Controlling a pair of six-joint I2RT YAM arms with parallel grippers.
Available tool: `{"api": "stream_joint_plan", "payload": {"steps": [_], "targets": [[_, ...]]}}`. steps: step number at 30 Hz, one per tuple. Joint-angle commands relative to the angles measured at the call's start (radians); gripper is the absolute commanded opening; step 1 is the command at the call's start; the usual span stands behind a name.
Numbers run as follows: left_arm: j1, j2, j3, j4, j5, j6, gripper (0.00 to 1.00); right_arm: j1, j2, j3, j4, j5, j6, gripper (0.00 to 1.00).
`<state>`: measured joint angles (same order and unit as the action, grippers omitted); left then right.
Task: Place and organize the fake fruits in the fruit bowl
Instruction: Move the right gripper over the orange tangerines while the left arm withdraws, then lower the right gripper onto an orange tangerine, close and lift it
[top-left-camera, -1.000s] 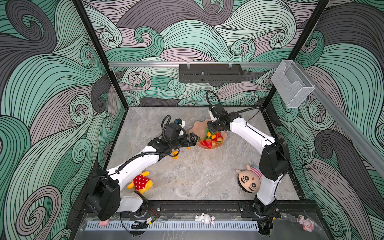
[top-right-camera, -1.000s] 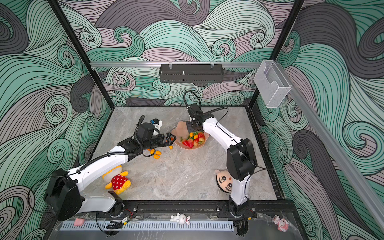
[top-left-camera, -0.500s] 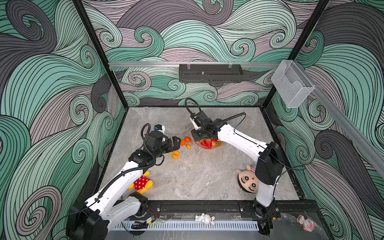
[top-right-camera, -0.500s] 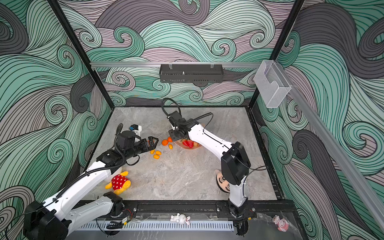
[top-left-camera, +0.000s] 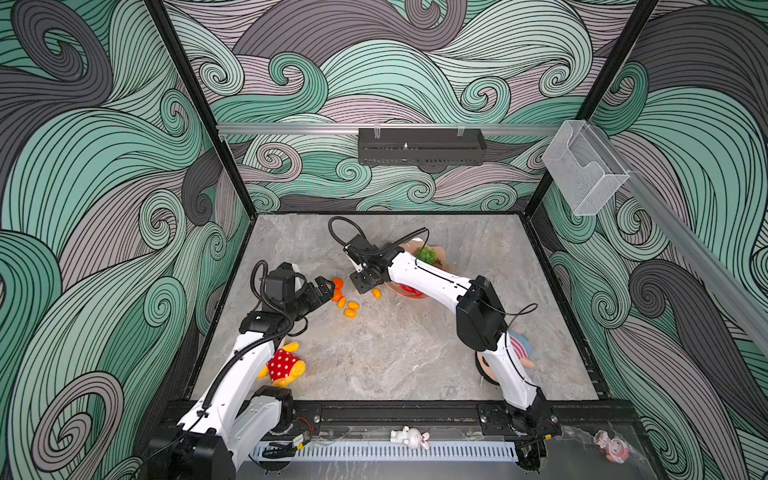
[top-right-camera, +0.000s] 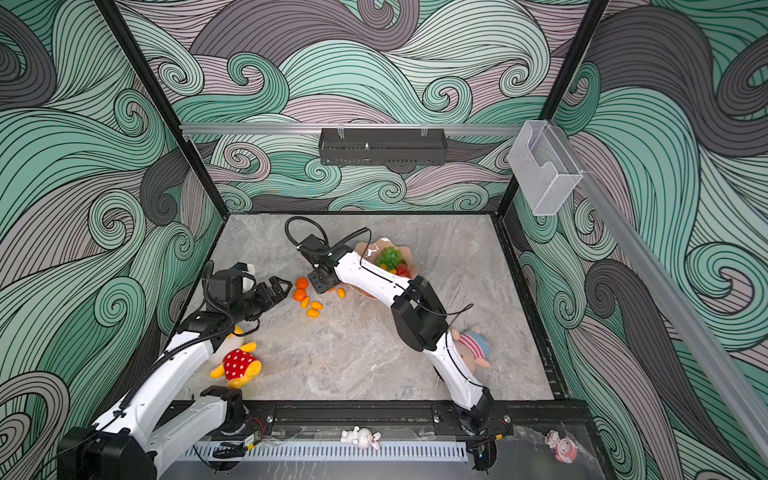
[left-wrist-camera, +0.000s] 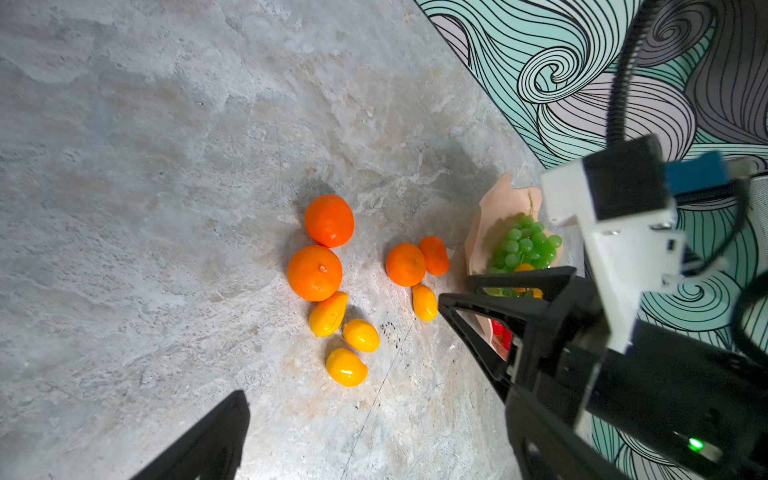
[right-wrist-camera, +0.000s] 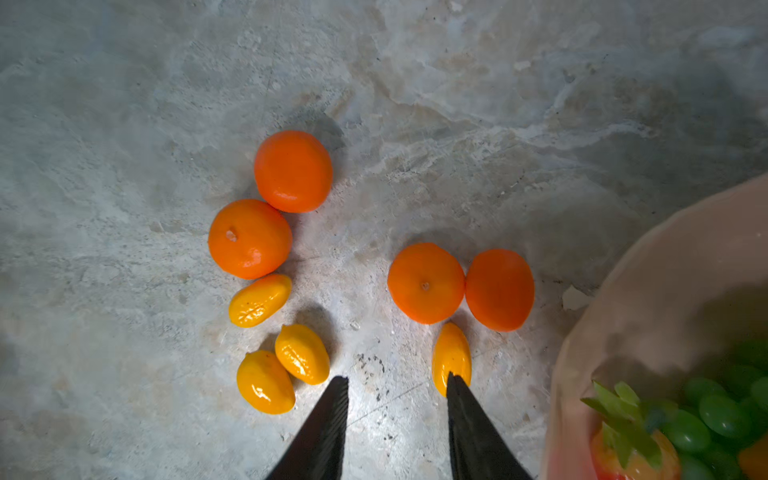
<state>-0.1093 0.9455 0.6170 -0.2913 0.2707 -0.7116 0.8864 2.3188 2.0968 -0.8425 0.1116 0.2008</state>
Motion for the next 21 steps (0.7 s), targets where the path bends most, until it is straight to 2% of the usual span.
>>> {"api": "stream_joint_plan", "payload": {"steps": [1, 11, 21], "targets": [[0.027, 0.005, 0.007, 0.029, 0.075, -0.006, 0.99, -0.003, 0.067, 0.098, -0.09, 0.035, -0.027, 0.41], [0.046, 0.015, 0.004, 0.054, 0.135, -0.006, 0.99, -0.013, 0.234, 0.322, -0.174, 0.054, -0.05, 0.45], [0.048, 0.056, 0.021, 0.048, 0.176, -0.006, 0.99, -0.029, 0.275, 0.355, -0.203, 0.07, -0.056, 0.5]]}}
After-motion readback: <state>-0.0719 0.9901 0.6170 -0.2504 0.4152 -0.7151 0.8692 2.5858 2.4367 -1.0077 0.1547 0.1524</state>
